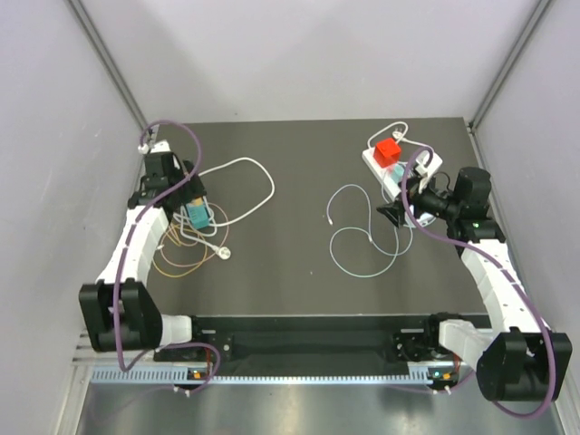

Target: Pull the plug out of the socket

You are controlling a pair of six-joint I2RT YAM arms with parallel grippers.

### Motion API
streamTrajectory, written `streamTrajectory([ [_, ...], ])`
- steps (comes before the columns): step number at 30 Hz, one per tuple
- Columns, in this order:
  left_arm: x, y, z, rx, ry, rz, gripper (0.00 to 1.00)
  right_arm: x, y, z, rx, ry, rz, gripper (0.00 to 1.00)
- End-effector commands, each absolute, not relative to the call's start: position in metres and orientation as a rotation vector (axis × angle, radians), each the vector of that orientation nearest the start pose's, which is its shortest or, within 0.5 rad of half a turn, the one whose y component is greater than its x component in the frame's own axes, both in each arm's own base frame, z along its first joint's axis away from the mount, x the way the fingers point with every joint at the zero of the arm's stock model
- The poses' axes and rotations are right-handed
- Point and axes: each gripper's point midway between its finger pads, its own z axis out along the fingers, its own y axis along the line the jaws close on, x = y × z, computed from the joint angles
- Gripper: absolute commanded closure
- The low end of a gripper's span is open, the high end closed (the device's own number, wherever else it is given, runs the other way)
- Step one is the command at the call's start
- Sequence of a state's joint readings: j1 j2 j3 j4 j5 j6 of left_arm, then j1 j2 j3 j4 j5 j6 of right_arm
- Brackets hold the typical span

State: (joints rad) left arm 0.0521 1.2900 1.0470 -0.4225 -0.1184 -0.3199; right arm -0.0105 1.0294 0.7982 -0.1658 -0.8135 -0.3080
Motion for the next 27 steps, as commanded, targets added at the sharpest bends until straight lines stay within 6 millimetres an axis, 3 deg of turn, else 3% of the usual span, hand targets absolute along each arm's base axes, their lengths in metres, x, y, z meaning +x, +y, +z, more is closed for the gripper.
streamTrajectory([
  [1, 0.379, 0.019, 0.184, -0.452, 2.23, -0.063, 0.18, 0.305, 0.122, 0.242, -0.852, 1.625, 0.579, 0.0],
  [4, 0.381, 0.014, 0.174, -0.456, 2.259, -0.084, 0.21, 0.305, 0.121, 0.241, -0.851, 1.632, 0.583, 0.0],
  [8, 0.386, 0.02, 0.148, -0.472, 2.323, -0.03, 0.28, 0.305, 0.122, 0.242, -0.857, 1.627, 0.59, 0.0],
  [17, 0.415, 0.03, 0.121, -0.478, 2.327, 0.084, 0.33, 0.303, 0.124, 0.24, -0.86, 1.63, 0.613, 0.0],
  [27, 0.439, 0.036, 0.116, -0.481, 2.292, 0.156, 0.4, 0.305, 0.124, 0.236, -0.858, 1.638, 0.615, 0.0],
])
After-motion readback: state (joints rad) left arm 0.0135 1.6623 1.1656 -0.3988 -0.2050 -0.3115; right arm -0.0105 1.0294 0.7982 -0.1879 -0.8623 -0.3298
